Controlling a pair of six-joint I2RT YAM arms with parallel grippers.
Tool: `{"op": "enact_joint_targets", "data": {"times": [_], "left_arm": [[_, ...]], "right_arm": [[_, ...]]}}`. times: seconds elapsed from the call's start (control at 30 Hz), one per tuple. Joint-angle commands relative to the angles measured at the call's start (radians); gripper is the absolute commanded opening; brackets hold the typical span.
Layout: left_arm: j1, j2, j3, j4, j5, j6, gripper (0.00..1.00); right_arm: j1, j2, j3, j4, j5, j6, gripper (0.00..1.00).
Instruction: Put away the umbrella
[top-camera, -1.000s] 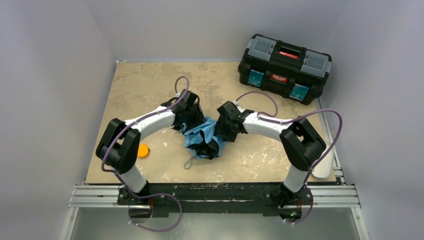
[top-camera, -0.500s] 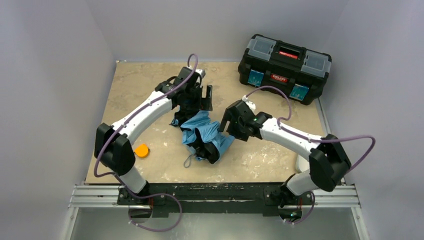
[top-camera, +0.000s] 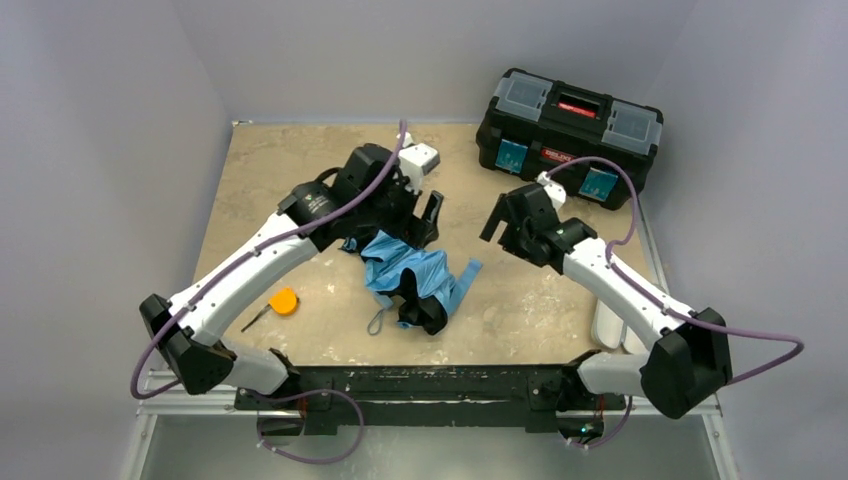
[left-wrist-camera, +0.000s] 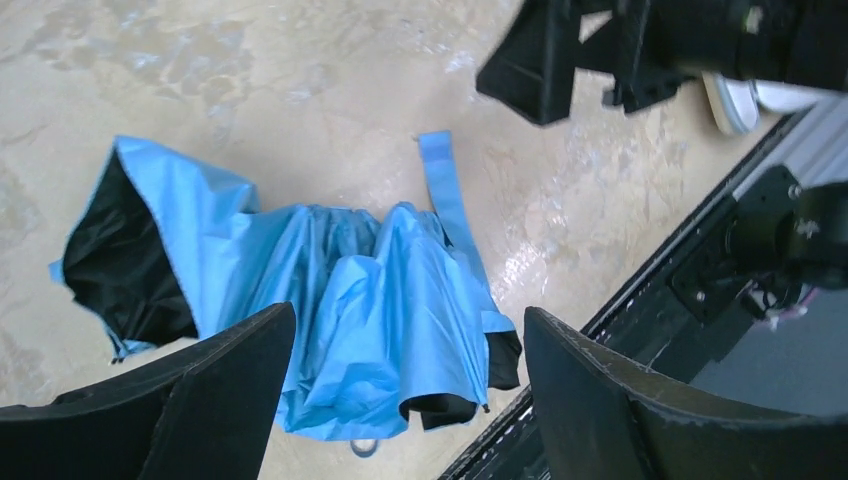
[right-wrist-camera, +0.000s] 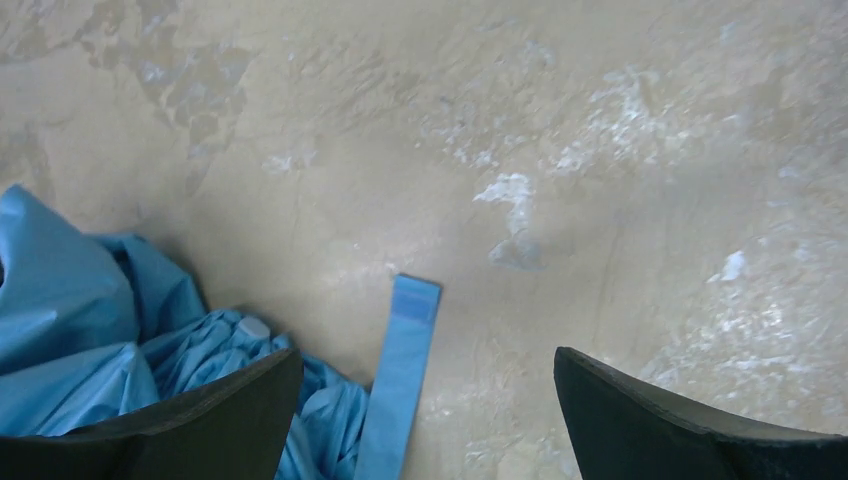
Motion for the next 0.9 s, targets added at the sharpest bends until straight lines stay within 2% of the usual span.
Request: {"op": "enact_joint_targets", "data": {"times": [0.0,0.2,0.4,0.57,0.87], "left_arm": [[-0.082,0.076,0.034,0.023,0.020,0.041,0.82],[-0.186,0.268,0.090,0.092,-0.122,-0.082,0.79],[-0.207,0.457,0.135,0.207,-0.042,-0.144,0.76],[-0.206,0.597,0.205,0.204,-0.105,-0.173,0.71],[-0.192,0.773,0.293,0.210,-0.119,-0.202,0.62]], "right_arm": [[-0.046,-0.038,0.049,-0.030,0.050,-0.078,0.99],[-0.073,-0.118,0.146,-0.102,0.182,-0.079,0.99],[-0.117,-0.192,0.239,-0.112,0.214,-0.131,0.99],[-0.125,-0.265,0.268,-0.106,0.231,-0.154,0.99],[-0.125,-0.339,0.286,-0.086,0.214,-0.176,0.99]]}}
